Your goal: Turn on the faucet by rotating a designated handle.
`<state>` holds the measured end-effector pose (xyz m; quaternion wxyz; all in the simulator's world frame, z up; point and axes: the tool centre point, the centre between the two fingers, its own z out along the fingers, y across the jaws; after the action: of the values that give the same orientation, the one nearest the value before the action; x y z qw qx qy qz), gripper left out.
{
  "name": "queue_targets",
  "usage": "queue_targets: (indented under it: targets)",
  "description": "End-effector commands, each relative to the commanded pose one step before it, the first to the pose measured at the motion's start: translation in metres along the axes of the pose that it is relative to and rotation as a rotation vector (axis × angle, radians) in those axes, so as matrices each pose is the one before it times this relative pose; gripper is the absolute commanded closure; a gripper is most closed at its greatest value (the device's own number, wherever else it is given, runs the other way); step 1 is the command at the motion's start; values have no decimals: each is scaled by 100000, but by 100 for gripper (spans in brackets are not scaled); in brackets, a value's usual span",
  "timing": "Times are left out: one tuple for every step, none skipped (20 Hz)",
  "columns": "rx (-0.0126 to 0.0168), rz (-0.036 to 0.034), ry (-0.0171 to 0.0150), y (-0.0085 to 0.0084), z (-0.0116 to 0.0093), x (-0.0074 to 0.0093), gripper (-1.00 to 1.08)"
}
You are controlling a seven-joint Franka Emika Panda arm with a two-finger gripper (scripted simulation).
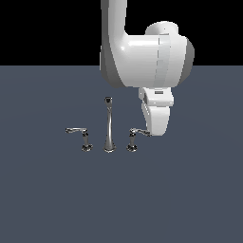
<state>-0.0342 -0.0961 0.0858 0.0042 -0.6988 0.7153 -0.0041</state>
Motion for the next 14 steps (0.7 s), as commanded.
queue_targets:
  targets:
    - [-261, -133, -61, 632, 7, -262, 108]
    - [-78, 59, 8, 354, 6, -78, 108]
    - [-55, 42, 5, 356, -6, -87, 108]
    - [-78, 59, 8, 357, 5, -79, 108]
    - [-55, 42, 5, 359, -6, -88, 108]
    - [-78, 59, 8, 360, 5, -80, 108]
    - [-55, 42, 5, 362, -7, -89, 108]
    - [-78, 59, 8, 363, 5, -81, 108]
    - [-78, 59, 8, 364, 4, -82, 108]
    - [-55, 42, 5, 366, -7, -91, 108]
    - [-78, 59, 7, 367, 4, -83, 108]
    - [-78, 59, 7, 368, 4, -83, 108]
    - [-55, 41, 5, 370, -7, -92, 108]
    - [-78, 58, 7, 371, 3, -85, 108]
